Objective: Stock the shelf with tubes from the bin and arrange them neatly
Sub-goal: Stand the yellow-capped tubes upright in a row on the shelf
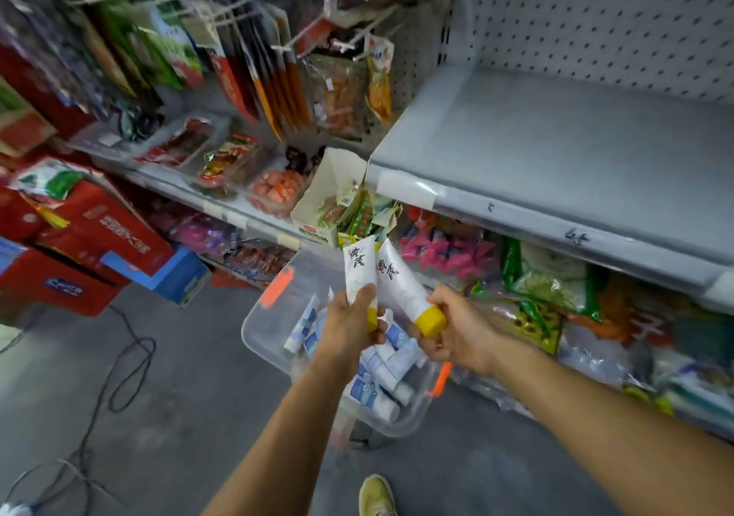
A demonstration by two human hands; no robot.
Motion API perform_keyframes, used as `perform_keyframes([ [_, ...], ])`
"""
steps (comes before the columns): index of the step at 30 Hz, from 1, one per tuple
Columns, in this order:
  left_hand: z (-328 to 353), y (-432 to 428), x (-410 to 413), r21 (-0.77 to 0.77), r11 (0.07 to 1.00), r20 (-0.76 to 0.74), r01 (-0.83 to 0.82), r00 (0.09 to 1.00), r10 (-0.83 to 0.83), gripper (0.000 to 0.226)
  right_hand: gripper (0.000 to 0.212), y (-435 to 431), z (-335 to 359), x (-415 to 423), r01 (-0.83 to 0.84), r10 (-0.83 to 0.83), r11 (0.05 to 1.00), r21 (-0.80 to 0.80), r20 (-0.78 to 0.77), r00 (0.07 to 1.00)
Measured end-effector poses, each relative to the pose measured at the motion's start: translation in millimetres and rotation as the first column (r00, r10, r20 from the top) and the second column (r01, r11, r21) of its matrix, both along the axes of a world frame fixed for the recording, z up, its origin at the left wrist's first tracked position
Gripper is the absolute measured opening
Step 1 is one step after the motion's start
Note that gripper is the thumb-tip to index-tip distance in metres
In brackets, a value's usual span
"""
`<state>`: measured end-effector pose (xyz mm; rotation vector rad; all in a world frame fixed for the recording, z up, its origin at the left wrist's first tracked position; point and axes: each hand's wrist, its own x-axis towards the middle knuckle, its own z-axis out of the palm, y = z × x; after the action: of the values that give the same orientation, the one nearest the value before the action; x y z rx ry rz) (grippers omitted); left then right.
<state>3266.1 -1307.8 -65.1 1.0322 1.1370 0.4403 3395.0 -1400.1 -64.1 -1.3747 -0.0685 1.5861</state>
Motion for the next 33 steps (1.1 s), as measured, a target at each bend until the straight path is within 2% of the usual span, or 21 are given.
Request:
perform_keyframes([
  [8,69,-115,39,0.195,0.981,0.073,-0.017,0.997,0.003,0.032,0.038,-113,63,36,-0.013,-0.022,0.994,0.112,0.301,0.954],
  [11,95,-167,55,0.291,0.957,0.123,-0.018,0.992,-0.019,0.026,0.033,-168,89,51,-0.014,-0.069,0.979,0.201,0.398,0.915],
  [15,128,-227,78,0.352,0.936,0.156,-0.024,0.987,-0.033,0.02,0.029,-230,125,78,-0.007,-0.111,0.96,0.279,0.405,0.908],
  [20,172,-281,102,0.417,0.908,0.19,0.045,0.972,-0.136,0.021,0.034,-296,169,105,0.023,-0.19,0.931,0.363,0.432,0.882],
  [27,225,-331,147,0.535,0.837,0.173,0.119,0.953,-0.247,0.03,0.021,-353,223,133,0.083,-0.319,0.886,0.457,0.468,0.824],
  [30,243,-343,161,0.559,0.818,0.202,0.132,0.936,-0.289,0.026,0.018,-373,240,144,0.099,-0.358,0.87,0.483,0.48,0.801],
  [33,260,-351,175,0.528,0.841,0.263,0.119,0.919,-0.295,0.016,0.013,-390,257,156,0.114,-0.411,0.839,0.532,0.482,0.774],
])
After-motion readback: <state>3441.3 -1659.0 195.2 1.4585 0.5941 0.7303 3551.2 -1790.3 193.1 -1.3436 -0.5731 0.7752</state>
